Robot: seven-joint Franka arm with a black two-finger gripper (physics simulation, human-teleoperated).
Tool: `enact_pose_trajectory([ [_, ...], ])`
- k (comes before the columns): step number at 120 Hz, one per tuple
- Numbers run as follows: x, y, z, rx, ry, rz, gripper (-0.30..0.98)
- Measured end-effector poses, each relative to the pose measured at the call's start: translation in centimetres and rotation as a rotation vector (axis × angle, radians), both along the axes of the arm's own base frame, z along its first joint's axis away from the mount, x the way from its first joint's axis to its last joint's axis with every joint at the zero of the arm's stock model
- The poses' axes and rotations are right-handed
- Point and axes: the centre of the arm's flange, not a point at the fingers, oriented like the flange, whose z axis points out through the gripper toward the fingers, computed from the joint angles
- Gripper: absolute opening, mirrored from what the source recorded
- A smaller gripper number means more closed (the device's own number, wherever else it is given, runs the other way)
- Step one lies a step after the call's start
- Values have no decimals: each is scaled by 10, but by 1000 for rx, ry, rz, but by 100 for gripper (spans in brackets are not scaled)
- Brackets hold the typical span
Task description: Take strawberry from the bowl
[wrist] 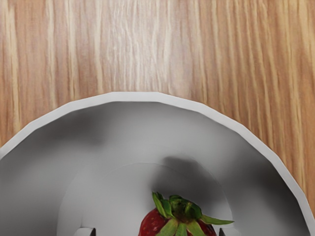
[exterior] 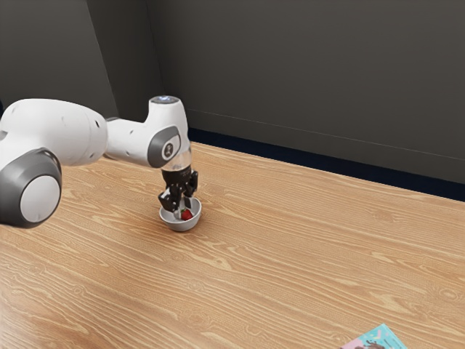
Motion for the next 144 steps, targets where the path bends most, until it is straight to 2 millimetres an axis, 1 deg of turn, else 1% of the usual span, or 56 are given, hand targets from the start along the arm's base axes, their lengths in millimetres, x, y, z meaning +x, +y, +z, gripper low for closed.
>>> enact_pose_trajectory([
  [44,-1,2,-10,2,13,15,28],
  [68,-1,2,-11,3,15,19,26],
  [88,-2,4,-15,4,20,23,20],
  [104,-1,5,-14,5,18,22,14],
  [118,-1,4,-8,6,11,21,10],
  [125,0,4,0,7,1,20,8],
  [132,0,4,17,6,-18,19,7],
  [144,1,-1,53,5,-59,12,4],
])
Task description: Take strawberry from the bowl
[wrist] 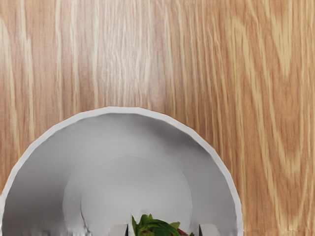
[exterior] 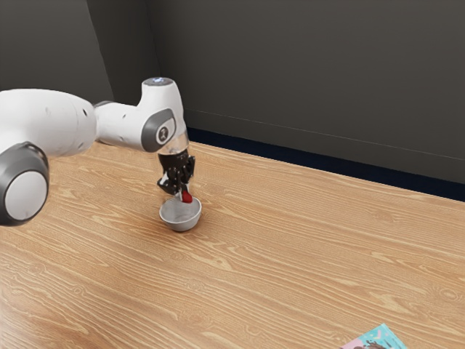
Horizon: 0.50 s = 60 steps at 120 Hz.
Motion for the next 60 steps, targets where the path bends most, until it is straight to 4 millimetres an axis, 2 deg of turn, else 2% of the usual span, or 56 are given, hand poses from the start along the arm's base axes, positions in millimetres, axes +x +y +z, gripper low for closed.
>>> enact_pose_trajectory([
  [14,9,-35,34,1,-45,-54,2],
  [26,12,-68,38,-3,-50,-102,1],
  [48,13,-132,16,-21,-25,-188,-2],
  [60,11,-169,-7,-45,-3,-239,-3],
])
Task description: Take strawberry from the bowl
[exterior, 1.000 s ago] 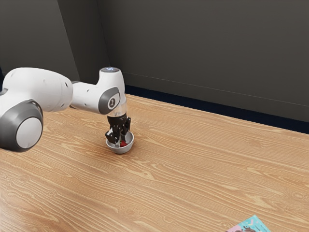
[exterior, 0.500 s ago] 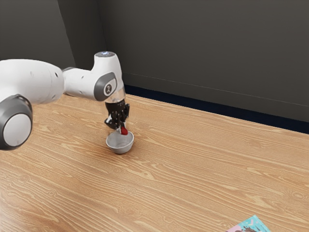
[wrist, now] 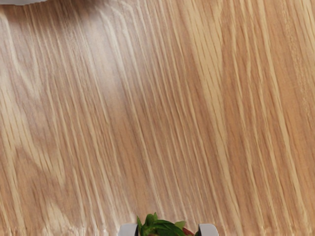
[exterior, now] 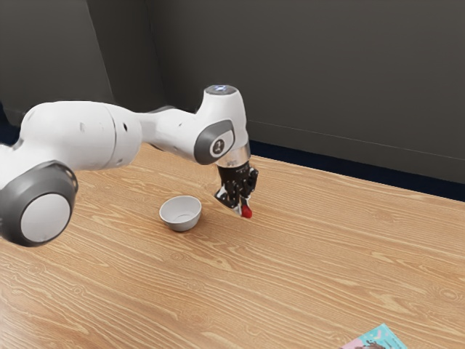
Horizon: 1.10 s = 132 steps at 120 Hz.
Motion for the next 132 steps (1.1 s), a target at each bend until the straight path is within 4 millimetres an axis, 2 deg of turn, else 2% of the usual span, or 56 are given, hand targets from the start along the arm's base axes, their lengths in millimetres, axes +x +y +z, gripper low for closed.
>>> enact_pose_trajectory([
  [11,-3,-25,-12,-18,6,-34,-4],
  [18,-3,-35,-16,-24,6,-48,-4],
  [26,-2,-45,-32,-29,17,-60,-5],
  [48,-1,-53,-60,-28,43,-69,-5],
  [69,1,-58,-54,-35,16,-73,29],
  [80,2,-58,-47,-39,3,-73,42],
  [84,2,-58,-37,-41,-10,-75,46],
  [88,2,-59,-18,-43,-28,-82,49],
  [100,-9,-51,84,-48,-89,-137,56],
  [105,-19,-42,131,-46,-110,-173,57],
  [110,-29,-27,167,-34,-117,-213,59],
  [116,-40,-2,202,-15,-118,-260,61],
  [120,-48,21,224,-4,-119,-289,62],
  [132,-80,109,267,20,-105,-344,63],
])
